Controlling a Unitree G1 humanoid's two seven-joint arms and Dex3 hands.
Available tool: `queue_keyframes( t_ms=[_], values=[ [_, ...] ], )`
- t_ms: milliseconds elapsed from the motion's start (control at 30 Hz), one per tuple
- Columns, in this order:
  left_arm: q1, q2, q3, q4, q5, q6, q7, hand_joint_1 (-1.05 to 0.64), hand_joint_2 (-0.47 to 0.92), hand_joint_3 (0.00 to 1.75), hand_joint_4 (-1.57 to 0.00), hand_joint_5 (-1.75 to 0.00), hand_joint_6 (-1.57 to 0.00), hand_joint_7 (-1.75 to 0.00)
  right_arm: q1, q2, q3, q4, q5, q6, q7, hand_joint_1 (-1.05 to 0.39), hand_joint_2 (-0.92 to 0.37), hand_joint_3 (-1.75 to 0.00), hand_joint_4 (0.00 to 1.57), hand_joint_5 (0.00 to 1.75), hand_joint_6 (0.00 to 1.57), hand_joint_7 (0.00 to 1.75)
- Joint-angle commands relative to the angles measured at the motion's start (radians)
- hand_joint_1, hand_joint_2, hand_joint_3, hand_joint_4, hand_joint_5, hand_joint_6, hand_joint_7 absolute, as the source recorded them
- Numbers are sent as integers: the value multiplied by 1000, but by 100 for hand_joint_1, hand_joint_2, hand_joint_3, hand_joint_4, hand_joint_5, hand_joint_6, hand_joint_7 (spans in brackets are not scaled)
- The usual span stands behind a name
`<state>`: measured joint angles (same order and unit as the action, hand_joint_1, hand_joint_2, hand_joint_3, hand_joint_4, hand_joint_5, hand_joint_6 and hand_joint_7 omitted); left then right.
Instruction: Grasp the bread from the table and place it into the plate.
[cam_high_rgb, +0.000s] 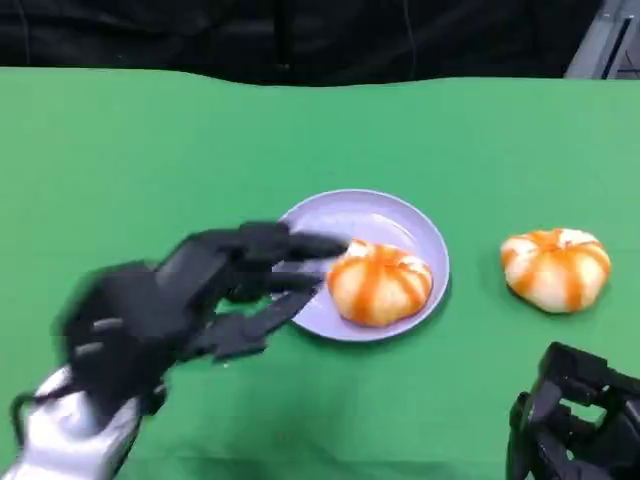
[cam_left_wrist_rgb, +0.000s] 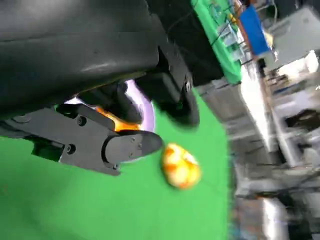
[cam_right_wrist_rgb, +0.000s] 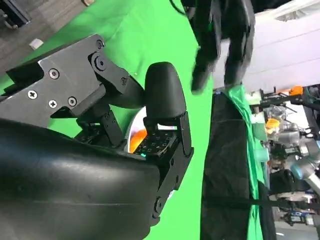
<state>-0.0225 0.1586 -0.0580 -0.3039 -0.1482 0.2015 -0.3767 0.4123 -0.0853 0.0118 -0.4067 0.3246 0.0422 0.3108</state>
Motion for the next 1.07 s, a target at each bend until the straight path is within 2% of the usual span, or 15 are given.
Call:
queue_keyframes(
  t_ms=[33, 100, 200, 300, 400, 500, 700, 800, 1067],
  values=[
    [163, 38, 118, -111, -190, 93, -56, -4, 76, 96, -81, -170, -68, -157, 5, -11, -6, -13, 5, 13, -4, -5, -55, -117, 89, 172, 83, 150],
    [245, 52, 175, -158, -285, 147, -68, -7, 74, 99, -82, -174, -65, -169, 2, -14, -10, -13, 14, 20, 1, -4, -57, -115, 88, 173, 82, 151],
    [334, 64, 242, -175, -413, 191, -108, -10, 69, 106, -84, -175, -64, -174, -8, -16, -16, -6, 18, 25, 4, -4, -58, -113, 87, 174, 81, 152],
    [412, 46, 281, -110, -493, 169, -164, -14, 63, 110, -85, -175, -67, -175, -27, -21, -32, 16, 32, 32, 13, -4, -60, -109, 89, 172, 82, 150],
    [414, 49, 282, -9, -494, 118, -231, -15, 59, 113, -83, -175, -66, -175, -41, -26, -42, 34, 31, 34, 14, -5, -59, -108, 90, 171, 84, 149],
    [378, 60, 278, 47, -467, 93, -240, -14, 52, 123, -85, -175, -68, -175, -47, -29, -47, 47, 22, 13, 25, -3, -57, -112, 90, 171, 83, 148],
    [348, 65, 288, 32, -480, 127, -205, -5, 57, 129, -88, -175, -68, -175, -48, -29, -52, 58, 21, -15, 44, -5, -57, -114, 90, 172, 82, 151],
    [351, 65, 282, 9, -467, 120, -196, -1, 63, 127, -92, -175, -70, -175, -42, -29, -51, 54, 21, -21, 46, -4, -59, -111, 90, 172, 81, 152],
    [358, 60, 274, -53, -477, 171, -141, 6, 70, 128, -95, -175, -71, -175, -41, -36, -61, 41, 37, 1, 47, -6, -56, -113, 91, 170, 83, 150]
  ],
)
